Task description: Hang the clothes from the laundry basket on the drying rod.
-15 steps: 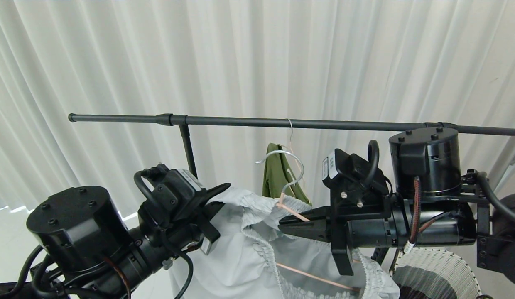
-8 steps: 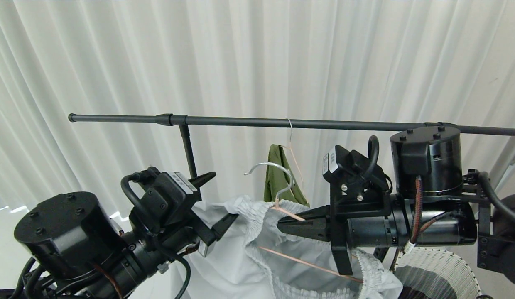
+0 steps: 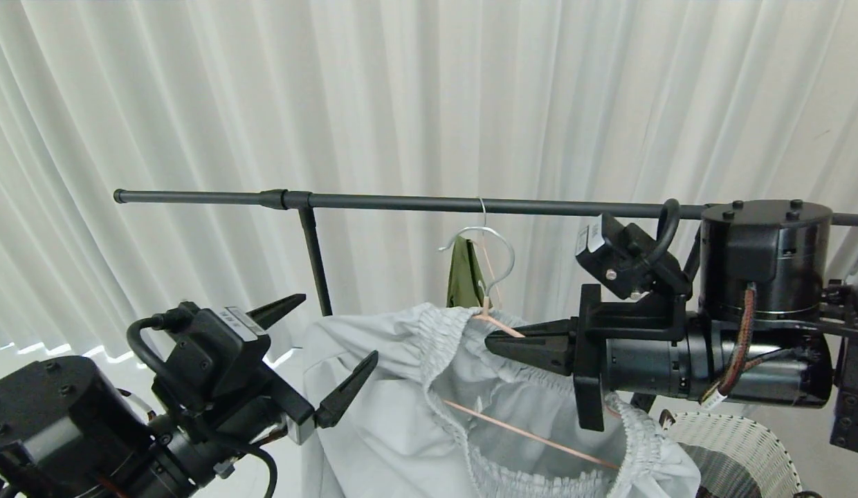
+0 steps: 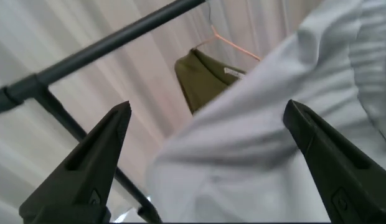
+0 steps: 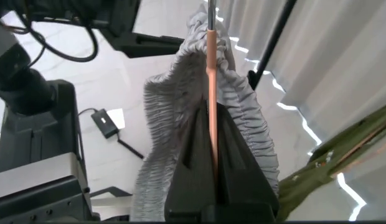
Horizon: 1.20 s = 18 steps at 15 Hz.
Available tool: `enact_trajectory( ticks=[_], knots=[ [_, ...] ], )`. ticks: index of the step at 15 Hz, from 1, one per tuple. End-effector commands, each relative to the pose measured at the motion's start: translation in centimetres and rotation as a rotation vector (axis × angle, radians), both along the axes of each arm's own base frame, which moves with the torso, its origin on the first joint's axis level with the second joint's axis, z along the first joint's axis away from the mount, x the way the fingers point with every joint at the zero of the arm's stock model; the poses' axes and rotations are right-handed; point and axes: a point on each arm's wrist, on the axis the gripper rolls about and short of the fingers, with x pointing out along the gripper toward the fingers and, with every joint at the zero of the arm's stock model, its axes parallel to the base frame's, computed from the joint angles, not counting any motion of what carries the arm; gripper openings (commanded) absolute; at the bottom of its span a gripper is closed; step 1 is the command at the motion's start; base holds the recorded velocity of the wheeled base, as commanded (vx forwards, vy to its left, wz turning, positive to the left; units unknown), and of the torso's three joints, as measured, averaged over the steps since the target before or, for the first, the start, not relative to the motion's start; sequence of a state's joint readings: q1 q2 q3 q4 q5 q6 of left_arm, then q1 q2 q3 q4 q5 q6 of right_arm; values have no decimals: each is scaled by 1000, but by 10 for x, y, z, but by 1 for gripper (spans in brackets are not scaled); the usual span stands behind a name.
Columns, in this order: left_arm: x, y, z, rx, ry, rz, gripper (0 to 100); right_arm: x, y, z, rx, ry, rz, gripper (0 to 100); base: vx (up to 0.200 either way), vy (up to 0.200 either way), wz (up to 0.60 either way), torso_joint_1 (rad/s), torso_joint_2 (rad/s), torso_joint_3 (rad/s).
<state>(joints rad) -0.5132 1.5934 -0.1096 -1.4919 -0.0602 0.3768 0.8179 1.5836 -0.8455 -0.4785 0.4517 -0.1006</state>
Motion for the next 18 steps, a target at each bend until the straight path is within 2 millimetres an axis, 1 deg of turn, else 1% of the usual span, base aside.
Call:
enact_trajectory(
  ticks=[1,3,5,6,7,9,12,13,15,17,18],
  knots=[
    [-13,9,-4,-30,40,1,100,2,-12,5,14,-16,-36,0,0,0,0,0,0,0],
    [-21,19,-7,-84,86,20,100,-1,-20,8,18,-27,-55,0,0,0,0,0,0,0],
    [-10,39,-10,-94,104,149,100,-6,-28,8,20,-30,-69,0,0,0,0,0,0,0],
    [-2,48,-17,-82,140,205,100,-9,-31,9,23,-33,-69,0,0,0,0,0,0,0],
    [3,53,-22,-77,169,217,100,-11,-33,10,26,-36,-69,0,0,0,0,0,0,0],
    [7,58,-26,-79,195,193,100,-14,-35,14,37,-47,-66,0,0,0,0,0,0,0],
    [10,58,-32,-73,228,175,100,-19,-39,19,51,-58,-58,0,0,0,0,0,0,0],
    [13,57,-37,-65,255,172,100,-25,-40,24,69,-68,-39,0,0,0,0,0,0,0],
    [12,54,-38,-64,261,123,100,-40,-42,30,93,-84,3,0,0,0,0,0,0,0],
    [13,52,-42,-59,284,46,100,-54,-42,33,113,-82,45,0,0,0,0,0,0,0],
    [14,52,-43,-59,289,41,100,-57,-43,31,109,-76,56,0,0,0,0,0,0,0]
  ],
)
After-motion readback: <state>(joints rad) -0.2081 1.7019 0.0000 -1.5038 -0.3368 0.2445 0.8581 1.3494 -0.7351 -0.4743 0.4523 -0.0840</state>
